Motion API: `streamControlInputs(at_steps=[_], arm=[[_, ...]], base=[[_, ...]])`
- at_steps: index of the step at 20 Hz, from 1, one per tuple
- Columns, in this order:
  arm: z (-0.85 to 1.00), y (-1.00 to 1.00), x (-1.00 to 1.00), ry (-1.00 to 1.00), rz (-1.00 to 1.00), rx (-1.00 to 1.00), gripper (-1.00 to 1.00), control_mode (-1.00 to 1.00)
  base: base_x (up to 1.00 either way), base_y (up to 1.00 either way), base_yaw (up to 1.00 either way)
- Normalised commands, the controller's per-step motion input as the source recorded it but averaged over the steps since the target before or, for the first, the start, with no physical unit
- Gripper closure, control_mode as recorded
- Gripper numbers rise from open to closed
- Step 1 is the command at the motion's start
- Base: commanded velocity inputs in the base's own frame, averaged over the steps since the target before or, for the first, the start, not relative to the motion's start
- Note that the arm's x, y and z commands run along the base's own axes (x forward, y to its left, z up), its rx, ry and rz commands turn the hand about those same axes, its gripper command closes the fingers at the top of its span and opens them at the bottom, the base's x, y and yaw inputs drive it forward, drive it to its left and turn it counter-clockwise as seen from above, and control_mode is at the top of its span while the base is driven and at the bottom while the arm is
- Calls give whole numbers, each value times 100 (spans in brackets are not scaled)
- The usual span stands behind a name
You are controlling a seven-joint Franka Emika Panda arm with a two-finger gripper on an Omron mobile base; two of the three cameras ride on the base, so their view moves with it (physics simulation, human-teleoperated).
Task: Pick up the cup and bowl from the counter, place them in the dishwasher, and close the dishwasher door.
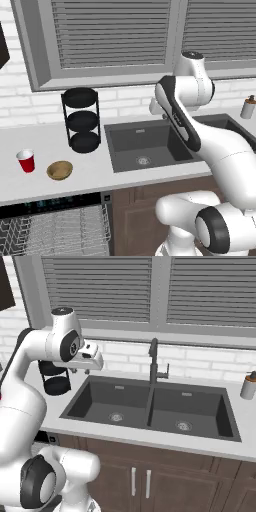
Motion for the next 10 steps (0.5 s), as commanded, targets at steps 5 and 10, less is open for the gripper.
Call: streamControlInputs(at_steps=[5, 10], arm=[[0, 0, 0, 0, 0, 0, -100, 100], [0, 0, 0, 0, 0, 0, -100, 100]], base=[[-1, 0, 0], [-7, 0, 25]])
